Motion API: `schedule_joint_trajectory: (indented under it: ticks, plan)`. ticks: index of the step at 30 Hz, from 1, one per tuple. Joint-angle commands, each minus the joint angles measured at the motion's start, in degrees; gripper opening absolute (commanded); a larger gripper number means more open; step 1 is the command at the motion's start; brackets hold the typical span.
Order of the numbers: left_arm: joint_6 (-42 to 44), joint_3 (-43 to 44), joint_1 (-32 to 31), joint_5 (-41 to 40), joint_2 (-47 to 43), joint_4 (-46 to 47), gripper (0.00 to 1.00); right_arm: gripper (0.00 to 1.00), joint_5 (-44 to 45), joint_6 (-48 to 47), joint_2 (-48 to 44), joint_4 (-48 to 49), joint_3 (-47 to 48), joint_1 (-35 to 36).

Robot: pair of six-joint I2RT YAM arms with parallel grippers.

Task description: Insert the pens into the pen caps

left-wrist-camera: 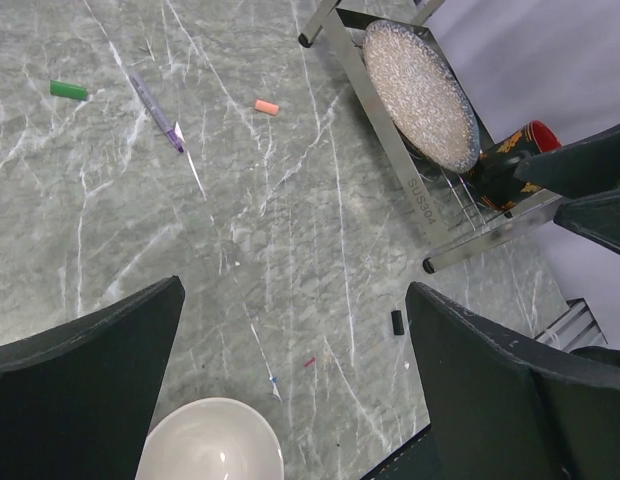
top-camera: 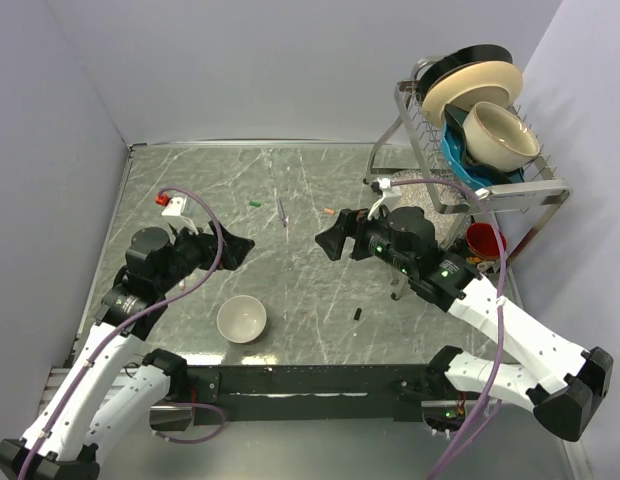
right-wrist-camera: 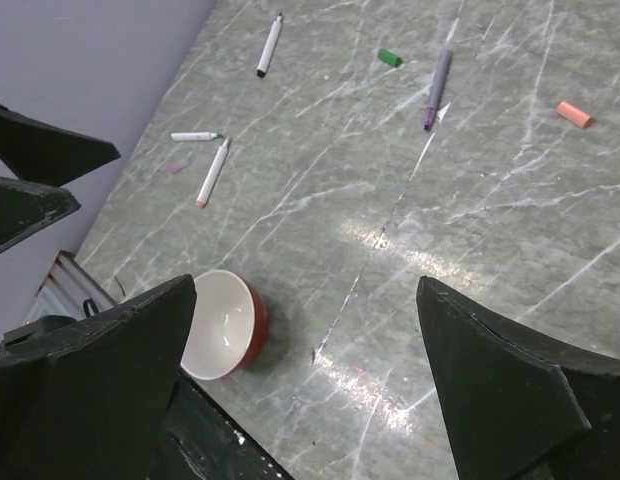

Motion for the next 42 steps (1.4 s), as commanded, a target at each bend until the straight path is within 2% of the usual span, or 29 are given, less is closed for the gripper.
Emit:
schedule_joint_trajectory:
  ticks: [1, 6, 9, 10, 15, 17, 21, 22, 23, 25, 28, 36, 42]
  plan:
    - [0.7, -0.2, 0.3, -0.7, -1.0, 2.0, 1.00, 1.00, 3.4, -0.7, 0.1, -0.3, 2.0, -0.1]
    - [0.4, 0.1, 0.3, -2.1, -1.3, 1.3, 1.00, 1.00, 4.6, -2.5, 4.0, -1.6, 5.0, 0.0]
    - [0.0, 0.3, 0.3, -5.4, -2.3, 0.5, 0.99, 0.93, 5.3, -3.4, 8.4, -2.4, 8.8, 0.4]
    - [-0.2, 0.3, 0.3, -8.5, -2.7, 0.1, 1.00, 0.89, 6.2, -3.7, 9.8, -2.7, 11.1, 0.7]
    - [-0.9, 0.6, 0.3, -17.9, -5.4, -2.4, 0.99, 0.89, 15.9, -7.0, 19.8, -6.5, 19.2, 4.4]
    - [-1.2, 0.9, 0.3, -20.2, -6.0, -3.0, 0.99, 0.89, 15.7, -9.6, 23.6, -9.0, 24.6, 4.6]
    - [-1.5, 0.7, 0.3, -20.4, -6.9, -3.0, 0.99, 0.87, 14.9, -15.1, 38.6, -16.7, 37.2, 4.5]
    - [-1.6, 0.7, 0.3, -20.5, -7.0, -3.1, 0.99, 0.87, 16.9, -15.5, 41.4, -18.9, 43.3, 4.5]
    - [-1.7, 0.7, 0.2, -20.7, -7.1, -3.2, 0.99, 0.87, 17.5, -15.2, 46.5, -22.7, 46.1, 4.6]
    - [-1.9, 0.7, 0.1, -21.5, -7.1, -3.6, 0.99, 0.87, 17.6, -14.7, 50.7, -25.5, 52.5, 4.5]
    - [-2.1, 1.1, 0.2, -23.3, -7.1, -4.5, 0.99, 0.86, 15.4, -13.1, 56.8, -25.8, 57.4, 4.5]
    - [-2.5, 0.7, 0.1, -24.7, -8.2, -4.5, 0.99, 0.84, 17.5, -6.3, 63.5, -25.4, 57.4, 3.6]
    - [-2.6, 0.8, 0.1, -24.5, -7.9, -4.5, 0.99, 0.84, 17.9, -10.4, 64.1, -20.6, 53.1, 0.4]
